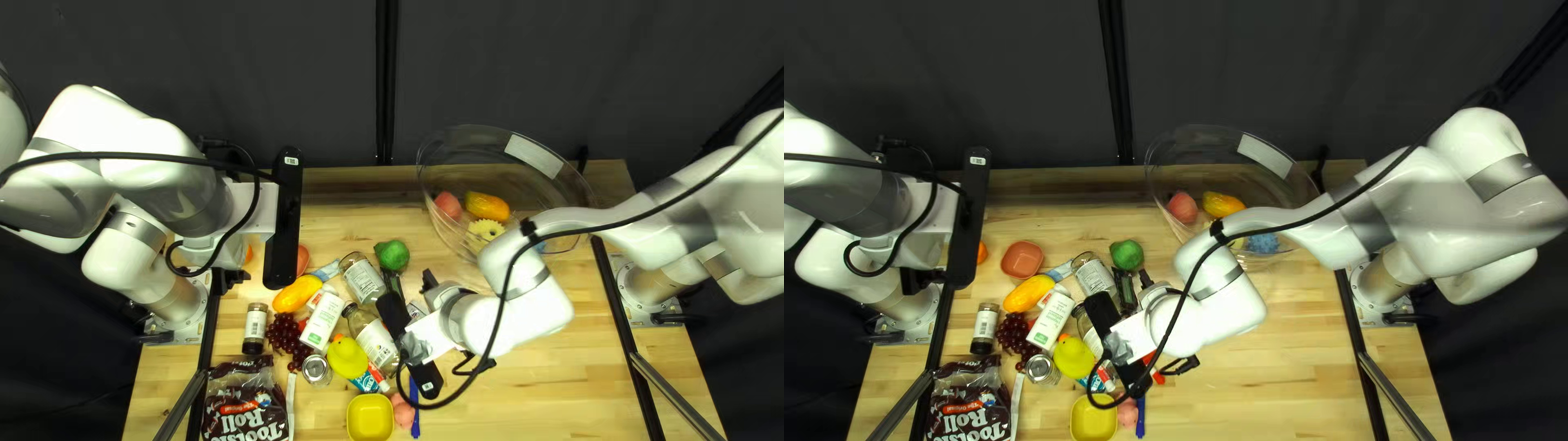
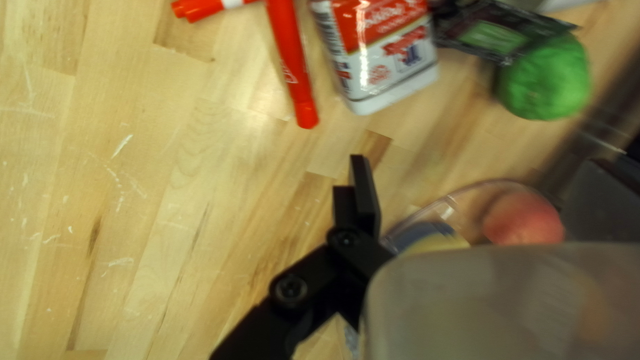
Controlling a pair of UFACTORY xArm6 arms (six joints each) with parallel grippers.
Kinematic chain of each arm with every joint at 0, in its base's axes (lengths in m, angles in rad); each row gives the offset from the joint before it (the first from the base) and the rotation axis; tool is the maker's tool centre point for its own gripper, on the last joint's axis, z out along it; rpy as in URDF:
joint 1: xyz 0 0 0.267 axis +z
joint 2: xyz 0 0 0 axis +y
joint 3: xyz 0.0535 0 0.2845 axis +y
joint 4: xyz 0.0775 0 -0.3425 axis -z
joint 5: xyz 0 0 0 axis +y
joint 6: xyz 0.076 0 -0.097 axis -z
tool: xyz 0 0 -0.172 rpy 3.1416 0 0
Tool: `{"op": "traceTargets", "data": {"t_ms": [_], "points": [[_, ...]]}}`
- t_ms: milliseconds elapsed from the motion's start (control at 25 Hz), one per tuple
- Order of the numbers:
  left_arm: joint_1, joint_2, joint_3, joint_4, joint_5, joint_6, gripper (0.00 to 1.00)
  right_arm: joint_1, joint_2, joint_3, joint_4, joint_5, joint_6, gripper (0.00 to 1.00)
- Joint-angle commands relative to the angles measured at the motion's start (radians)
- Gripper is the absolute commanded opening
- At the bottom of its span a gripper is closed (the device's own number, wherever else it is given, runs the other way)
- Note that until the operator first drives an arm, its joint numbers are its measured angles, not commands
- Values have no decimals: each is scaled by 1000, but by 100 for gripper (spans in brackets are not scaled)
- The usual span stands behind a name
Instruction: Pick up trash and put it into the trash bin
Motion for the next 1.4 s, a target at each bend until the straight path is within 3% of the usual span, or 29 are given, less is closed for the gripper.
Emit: {"op": "traceTargets", "data": {"t_ms": [40,520,1400], "points": [[0,0,0,0,0,0,100,-49,56,-8,51,-55,-118,100],[0,0,0,0,0,0,100,-76,147,-73,110,-69,-249,100],[0,0,0,0,0,0,100,-88,241,-145,123,-68,-303,100]]}}
